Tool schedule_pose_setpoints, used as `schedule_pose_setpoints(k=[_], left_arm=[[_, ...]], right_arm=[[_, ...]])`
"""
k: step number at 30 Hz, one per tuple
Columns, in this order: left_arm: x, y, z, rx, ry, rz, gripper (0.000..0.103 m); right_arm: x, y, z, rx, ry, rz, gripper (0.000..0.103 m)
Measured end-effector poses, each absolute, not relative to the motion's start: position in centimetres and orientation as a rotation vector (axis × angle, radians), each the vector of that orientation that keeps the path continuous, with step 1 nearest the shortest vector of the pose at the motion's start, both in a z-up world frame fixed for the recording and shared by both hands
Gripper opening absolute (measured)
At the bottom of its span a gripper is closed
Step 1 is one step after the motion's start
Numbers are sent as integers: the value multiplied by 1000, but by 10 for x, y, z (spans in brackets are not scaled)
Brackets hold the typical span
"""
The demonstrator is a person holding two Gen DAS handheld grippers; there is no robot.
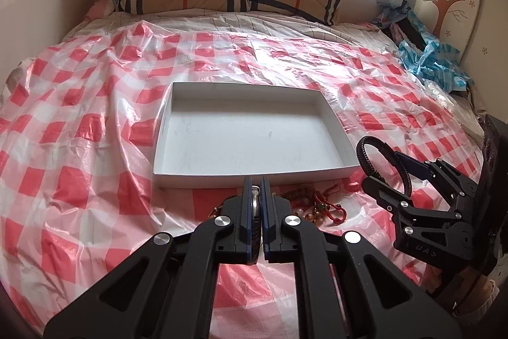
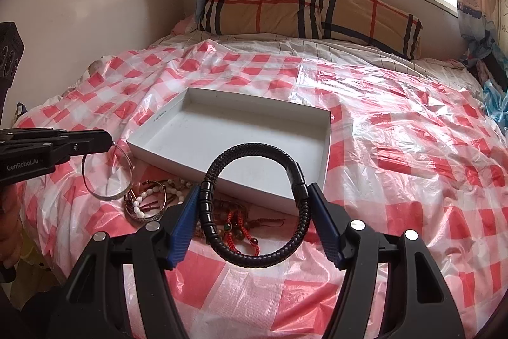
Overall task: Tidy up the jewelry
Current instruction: 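Grasp the silver bangle with the left tool while the right tool grasps the black leather bracelet, then lower the silver bangle into the tray with the left tool while the right tool drops the black bracelet there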
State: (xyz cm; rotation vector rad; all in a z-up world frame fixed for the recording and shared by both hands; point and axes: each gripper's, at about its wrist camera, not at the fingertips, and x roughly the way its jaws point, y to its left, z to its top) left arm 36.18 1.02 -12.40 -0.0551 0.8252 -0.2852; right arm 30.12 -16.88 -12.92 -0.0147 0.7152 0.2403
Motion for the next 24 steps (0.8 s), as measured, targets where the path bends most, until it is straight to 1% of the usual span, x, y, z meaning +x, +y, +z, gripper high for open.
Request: schedule_pose_setpoints(k=[10, 24], left_arm=[[387, 5, -124, -41, 788, -248, 5], [421, -9, -134, -34, 771, -266, 5]], right_arm=[[328, -167, -126, -18, 689, 240, 65], [362, -164, -148, -18, 710, 230, 65]])
